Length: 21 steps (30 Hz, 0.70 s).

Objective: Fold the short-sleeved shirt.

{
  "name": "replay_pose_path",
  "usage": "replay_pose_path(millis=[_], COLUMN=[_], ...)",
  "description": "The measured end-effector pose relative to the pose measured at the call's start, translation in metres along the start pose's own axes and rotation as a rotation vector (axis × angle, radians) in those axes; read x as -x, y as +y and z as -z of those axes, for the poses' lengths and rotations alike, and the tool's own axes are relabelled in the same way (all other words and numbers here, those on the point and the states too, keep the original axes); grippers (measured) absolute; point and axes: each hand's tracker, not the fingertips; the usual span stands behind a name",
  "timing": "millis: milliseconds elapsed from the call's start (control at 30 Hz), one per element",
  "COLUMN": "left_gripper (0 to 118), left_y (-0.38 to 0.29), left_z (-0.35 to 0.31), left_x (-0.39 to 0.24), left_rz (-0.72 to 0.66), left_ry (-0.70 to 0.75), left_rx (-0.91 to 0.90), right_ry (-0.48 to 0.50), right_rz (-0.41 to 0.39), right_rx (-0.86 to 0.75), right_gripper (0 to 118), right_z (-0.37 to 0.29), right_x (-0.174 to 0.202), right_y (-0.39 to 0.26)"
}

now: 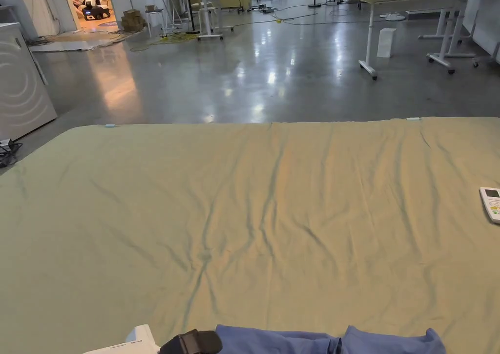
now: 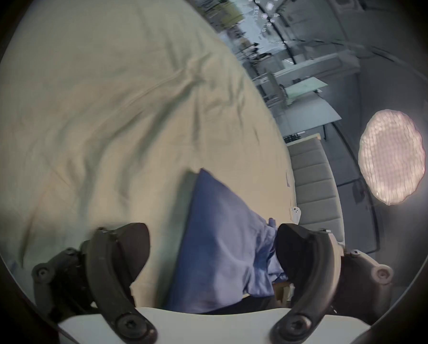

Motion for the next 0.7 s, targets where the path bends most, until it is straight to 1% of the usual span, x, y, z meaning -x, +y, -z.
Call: replay_pose_path(millis=[33, 67, 100, 167, 200, 233, 267, 300, 333, 400, 467, 567, 700], left_gripper=[95, 90, 84, 77, 73, 59, 33, 11, 11, 11, 11, 10, 10], left_y=[-0.003, -0.004, -0.009, -0.019, -0.017, -0.020, -0.024, -0.027, -0.017, -0.016, -0.019, -0.015, 0.007], left_z=[0.006, 0.011, 0.017, 0.031, 0.032, 0.036, 0.039, 0.041, 0.042, 0.034, 0.018, -0.005, -0.052], left_x=[0.002, 0.001, -0.002, -0.007, -0.002, -0.004, -0.007, -0.008, 0.005, 0.008, 0.002, 0.007, 0.007], left_rz=[-0.005, -0.011, -0.023, -0.079, -0.093, -0.083, -0.086, -0.089, -0.099, -0.124, -0.111, -0.127, -0.012], left_ry=[-0.012, -0.040, -0.091, -0.165, -0.161, -0.142, -0.120, -0.064, -0.085, -0.126, -0.113, -0.127, -0.036], left_rx=[0.016, 0.020, 0.032, 0.057, 0.056, 0.046, 0.044, 0.047, 0.040, 0.031, -0.006, -0.022, -0.082], right_ry=[-0.002, -0.006, -0.012, -0.019, -0.022, -0.027, -0.028, -0.030, -0.035, -0.039, -0.039, -0.024, 0.002], right_rz=[-0.011, -0.017, -0.021, -0.018, -0.013, -0.008, -0.005, -0.004, -0.005, -0.007, -0.005, 0.003, -0.011], right_rx=[-0.001, -0.001, -0.003, -0.006, -0.008, -0.010, -0.010, -0.009, -0.009, -0.007, -0.003, 0.008, 0.007], right_gripper=[0, 0, 0, 0, 0, 0, 0, 0, 0, 0, 0, 0, 0], right_z=[-0.002, -0.004, -0.006, -0.008, -0.008, -0.009, -0.009, -0.010, -0.011, -0.012, -0.011, -0.007, -0.002], right_x=[0.001, 0.001, 0.001, 0.000, -0.001, -0.002, -0.002, -0.003, -0.003, -0.004, -0.005, -0.008, -0.004], right_y=[0.001, 0.002, 0.002, 0.003, 0.003, 0.002, 0.002, 0.002, 0.002, 0.001, 0.001, -0.001, 0.001])
